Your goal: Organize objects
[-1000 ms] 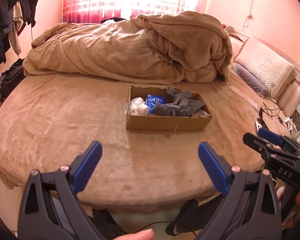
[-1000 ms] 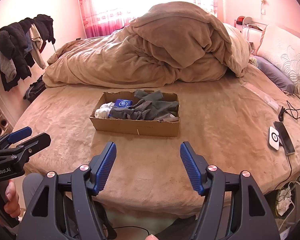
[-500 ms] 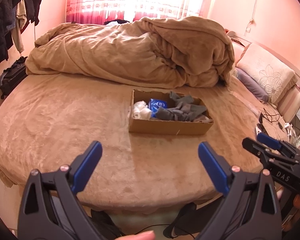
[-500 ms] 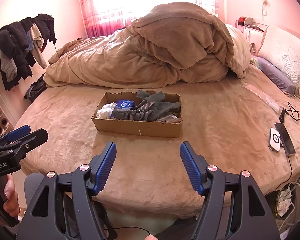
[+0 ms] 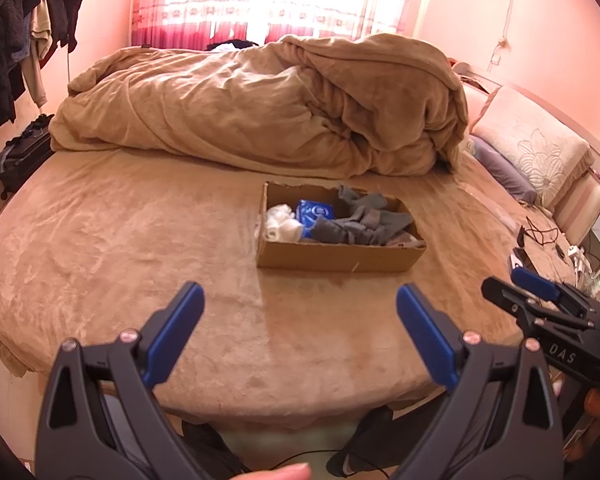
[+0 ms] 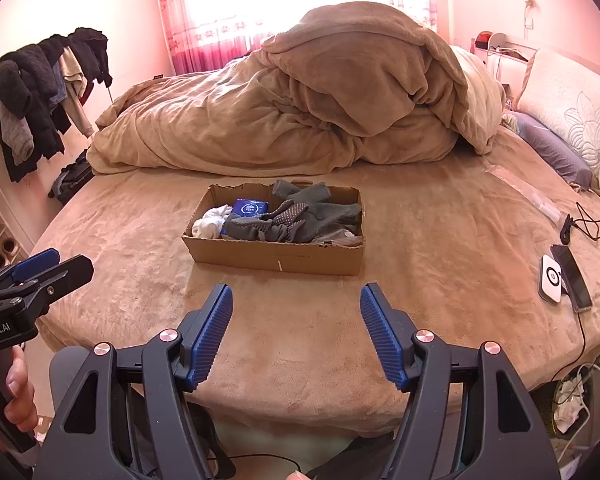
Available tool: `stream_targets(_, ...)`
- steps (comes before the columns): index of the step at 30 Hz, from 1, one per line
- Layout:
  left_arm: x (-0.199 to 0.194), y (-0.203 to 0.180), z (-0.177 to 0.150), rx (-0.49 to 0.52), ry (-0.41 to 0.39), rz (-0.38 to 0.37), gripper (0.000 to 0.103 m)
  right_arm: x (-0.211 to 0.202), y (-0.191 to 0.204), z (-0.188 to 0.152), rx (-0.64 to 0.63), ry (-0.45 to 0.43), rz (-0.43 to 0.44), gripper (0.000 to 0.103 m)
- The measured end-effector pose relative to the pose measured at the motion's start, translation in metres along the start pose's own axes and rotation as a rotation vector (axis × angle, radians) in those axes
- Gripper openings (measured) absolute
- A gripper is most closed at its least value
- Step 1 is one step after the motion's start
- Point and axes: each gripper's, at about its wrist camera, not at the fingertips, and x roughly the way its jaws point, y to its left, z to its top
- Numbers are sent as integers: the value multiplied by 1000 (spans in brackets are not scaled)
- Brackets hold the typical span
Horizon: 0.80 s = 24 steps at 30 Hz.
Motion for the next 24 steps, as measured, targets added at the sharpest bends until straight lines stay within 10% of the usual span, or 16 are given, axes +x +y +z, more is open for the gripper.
stream_targets(24,-2,-5,1,21,-1,-9,98,-2,3,4,-3,-7,10,70)
